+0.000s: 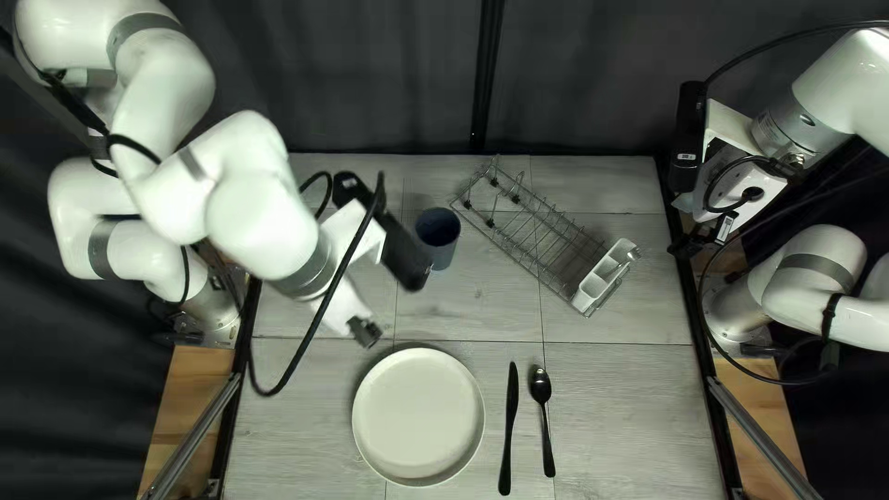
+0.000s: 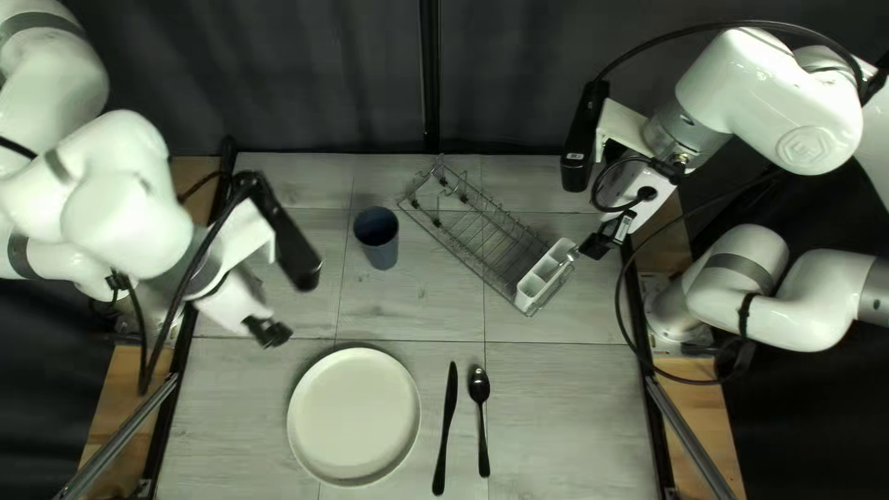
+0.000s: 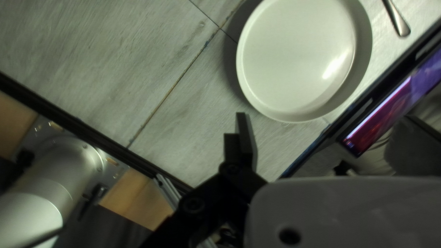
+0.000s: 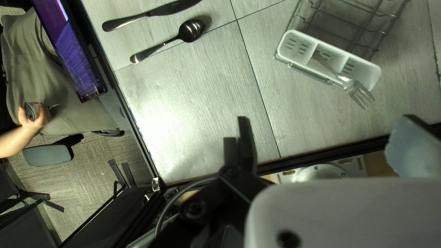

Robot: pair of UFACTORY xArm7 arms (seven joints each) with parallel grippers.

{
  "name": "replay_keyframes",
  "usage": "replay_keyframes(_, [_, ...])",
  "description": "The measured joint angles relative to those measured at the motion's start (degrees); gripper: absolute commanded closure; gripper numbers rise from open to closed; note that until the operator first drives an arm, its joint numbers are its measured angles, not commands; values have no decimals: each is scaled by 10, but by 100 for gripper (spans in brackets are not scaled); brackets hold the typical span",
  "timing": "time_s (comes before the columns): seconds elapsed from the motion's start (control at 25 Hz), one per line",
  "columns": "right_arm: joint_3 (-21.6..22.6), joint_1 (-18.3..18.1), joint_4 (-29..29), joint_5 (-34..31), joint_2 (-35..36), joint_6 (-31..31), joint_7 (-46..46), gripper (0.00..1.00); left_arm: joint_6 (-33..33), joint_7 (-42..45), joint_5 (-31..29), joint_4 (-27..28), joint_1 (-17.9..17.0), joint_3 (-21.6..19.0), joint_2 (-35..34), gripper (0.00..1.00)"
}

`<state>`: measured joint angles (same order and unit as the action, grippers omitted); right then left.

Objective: Pick up and place plate onto table. Place down one fork to the left of the plate. Place spoon and knife to the right of the plate. Place cup above the knife and spoon

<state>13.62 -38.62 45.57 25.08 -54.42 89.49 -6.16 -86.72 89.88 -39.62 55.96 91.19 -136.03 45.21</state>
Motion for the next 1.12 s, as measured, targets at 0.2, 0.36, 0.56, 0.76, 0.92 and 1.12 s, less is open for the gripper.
replay_keyframes(0.2, [0,0,0,0,0,0,0,0,2,-21,-12,-26,-2,-7,15,0])
replay_keyframes(0.36, [0,0,0,0,0,0,0,0,-14,-34,-24,-59,26,-24,58,0])
replay_keyframes(0.56, [0,0,0,0,0,0,0,0,-24,-28,-29,-70,46,-32,76,0])
replay_keyframes(0.76, [0,0,0,0,0,0,0,0,-25,-28,-27,-70,46,-30,76,0])
replay_keyframes(0.92, [0,0,0,0,0,0,0,0,-63,-50,-12,-61,47,-57,91,0])
replay_keyframes(1.12, [0,0,0,0,0,0,0,0,-120,-86,-6,-79,61,-139,153,0])
